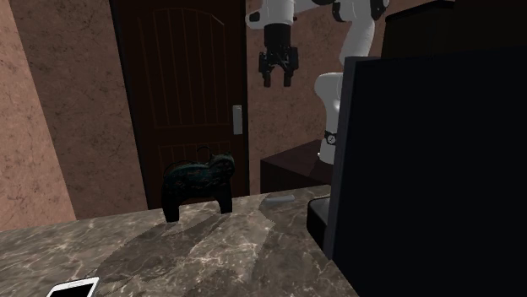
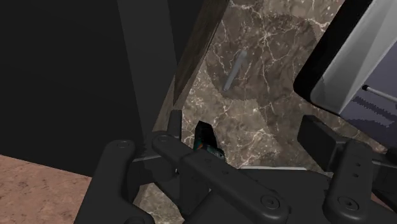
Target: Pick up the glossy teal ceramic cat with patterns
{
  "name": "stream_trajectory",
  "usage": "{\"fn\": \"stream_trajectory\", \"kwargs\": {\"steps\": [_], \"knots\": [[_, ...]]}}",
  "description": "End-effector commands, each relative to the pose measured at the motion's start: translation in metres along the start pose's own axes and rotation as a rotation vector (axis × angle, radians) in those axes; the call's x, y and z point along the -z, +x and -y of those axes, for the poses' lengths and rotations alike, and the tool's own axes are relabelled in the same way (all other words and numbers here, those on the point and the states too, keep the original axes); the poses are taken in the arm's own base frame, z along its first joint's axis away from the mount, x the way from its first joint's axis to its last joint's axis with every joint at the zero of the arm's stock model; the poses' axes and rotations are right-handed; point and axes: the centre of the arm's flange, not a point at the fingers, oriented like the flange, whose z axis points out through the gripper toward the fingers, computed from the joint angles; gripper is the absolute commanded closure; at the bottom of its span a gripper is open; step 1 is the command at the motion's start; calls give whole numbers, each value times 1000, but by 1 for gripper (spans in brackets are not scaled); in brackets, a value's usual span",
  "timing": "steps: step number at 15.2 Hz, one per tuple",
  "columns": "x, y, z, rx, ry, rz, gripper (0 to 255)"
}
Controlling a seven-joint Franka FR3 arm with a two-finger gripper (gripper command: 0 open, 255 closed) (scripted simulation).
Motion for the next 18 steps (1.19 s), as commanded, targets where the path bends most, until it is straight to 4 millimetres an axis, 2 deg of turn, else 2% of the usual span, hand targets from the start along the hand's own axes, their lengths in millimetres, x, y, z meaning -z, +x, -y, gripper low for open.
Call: {"fn": "stream_trajectory", "kwargs": {"steps": [1, 10, 18], "knots": [[-14, 19, 1, -36, 9, -10, 0], [-77, 113, -4, -190, 50, -46, 0], [-131, 198, -18, -326, 86, -77, 0]]}}
